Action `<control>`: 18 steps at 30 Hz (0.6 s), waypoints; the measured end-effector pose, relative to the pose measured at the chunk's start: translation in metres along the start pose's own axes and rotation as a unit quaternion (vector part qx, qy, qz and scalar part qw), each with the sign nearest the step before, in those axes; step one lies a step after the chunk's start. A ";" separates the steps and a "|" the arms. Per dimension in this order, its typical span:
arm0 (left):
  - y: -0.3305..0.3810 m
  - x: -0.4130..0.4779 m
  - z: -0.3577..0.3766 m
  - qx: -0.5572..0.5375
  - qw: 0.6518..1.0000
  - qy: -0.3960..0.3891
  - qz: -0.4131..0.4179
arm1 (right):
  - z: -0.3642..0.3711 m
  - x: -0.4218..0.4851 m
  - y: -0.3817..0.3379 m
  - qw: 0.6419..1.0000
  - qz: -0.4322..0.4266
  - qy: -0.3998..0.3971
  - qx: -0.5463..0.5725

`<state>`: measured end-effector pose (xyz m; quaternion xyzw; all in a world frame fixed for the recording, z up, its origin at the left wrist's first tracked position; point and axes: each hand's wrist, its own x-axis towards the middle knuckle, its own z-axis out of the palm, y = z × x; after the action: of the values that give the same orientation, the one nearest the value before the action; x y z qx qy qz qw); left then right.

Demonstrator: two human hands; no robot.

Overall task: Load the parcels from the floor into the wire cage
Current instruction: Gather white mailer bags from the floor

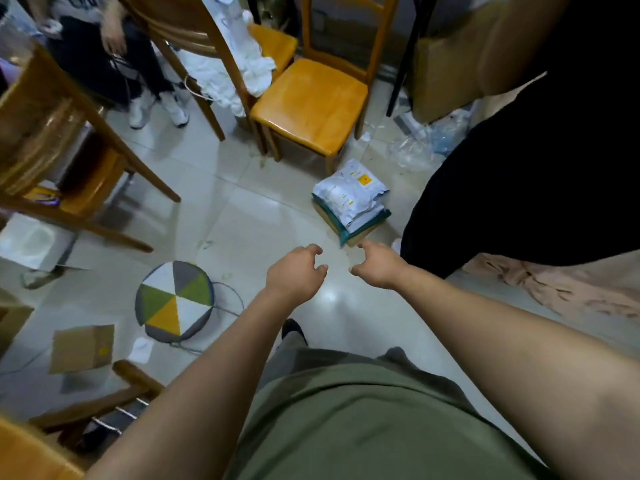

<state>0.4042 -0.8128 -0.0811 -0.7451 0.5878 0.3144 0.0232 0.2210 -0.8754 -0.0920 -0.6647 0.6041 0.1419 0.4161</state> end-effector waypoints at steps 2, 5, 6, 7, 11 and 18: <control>-0.009 0.027 -0.019 0.012 1.000 -0.015 0.021 | -0.010 0.015 -0.017 1.000 0.021 0.010 0.012; -0.015 0.070 -0.046 0.033 0.998 -0.036 0.049 | -0.024 0.039 -0.036 0.998 0.042 0.024 0.030; -0.016 0.084 -0.053 0.041 0.996 -0.041 0.061 | -0.029 0.047 -0.040 0.998 0.047 0.029 0.038; -0.015 0.098 -0.060 0.046 0.995 -0.046 0.072 | -0.034 0.056 -0.042 0.997 0.052 0.034 0.047; -0.003 0.156 -0.075 0.067 0.990 -0.073 0.104 | -0.057 0.089 -0.044 0.993 0.076 0.044 0.079; 0.020 0.259 -0.084 0.095 0.983 -0.109 0.117 | -0.086 0.168 -0.018 0.986 0.114 0.007 0.124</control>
<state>0.4524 -1.0760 -0.1351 -0.6270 0.6919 0.3370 0.1205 0.2496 -1.0545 -0.1486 -0.5356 0.6919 0.1077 0.4721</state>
